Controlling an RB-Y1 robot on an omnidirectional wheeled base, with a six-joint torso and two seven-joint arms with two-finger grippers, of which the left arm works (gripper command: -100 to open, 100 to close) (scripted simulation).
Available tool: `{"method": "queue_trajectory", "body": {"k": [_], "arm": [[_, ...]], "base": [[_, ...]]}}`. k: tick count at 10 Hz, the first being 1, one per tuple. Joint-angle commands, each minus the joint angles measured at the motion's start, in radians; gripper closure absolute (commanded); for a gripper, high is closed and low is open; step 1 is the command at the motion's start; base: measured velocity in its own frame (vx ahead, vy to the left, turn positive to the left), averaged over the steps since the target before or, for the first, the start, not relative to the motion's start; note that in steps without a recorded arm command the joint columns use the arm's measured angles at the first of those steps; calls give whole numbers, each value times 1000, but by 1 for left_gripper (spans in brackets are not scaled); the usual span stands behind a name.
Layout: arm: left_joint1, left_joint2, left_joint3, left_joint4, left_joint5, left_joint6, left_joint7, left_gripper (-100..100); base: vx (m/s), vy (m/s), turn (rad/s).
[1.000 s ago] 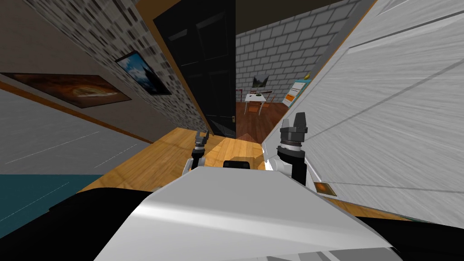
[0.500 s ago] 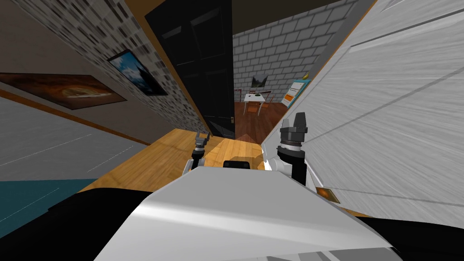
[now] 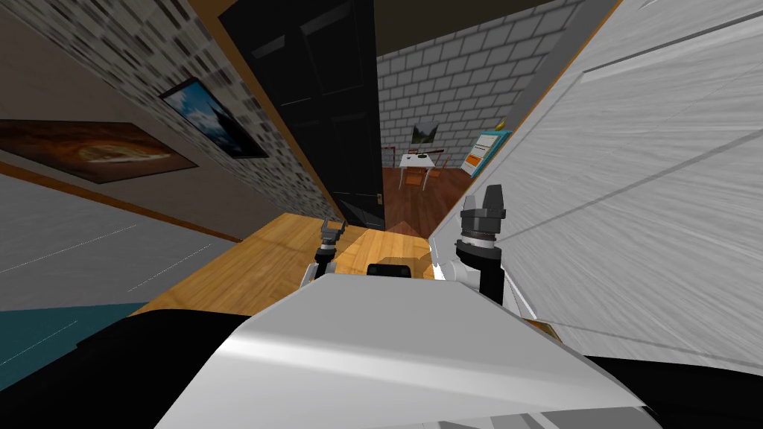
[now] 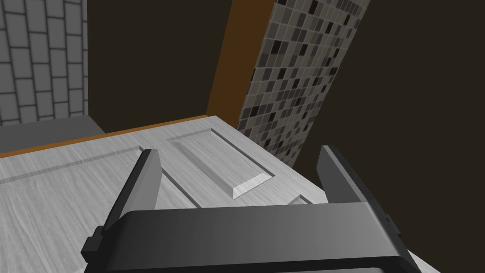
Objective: Pull the door open
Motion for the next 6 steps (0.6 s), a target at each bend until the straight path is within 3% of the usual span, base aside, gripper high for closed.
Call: {"method": "queue_trajectory", "body": {"k": [1,6], "arm": [[-3,-1,13,26,-18,-14,-50,-100],[-14,-3,50,103,-64,-52,-179,-100]], "base": [[72,-45,-33],[87,-40,-24]]}}
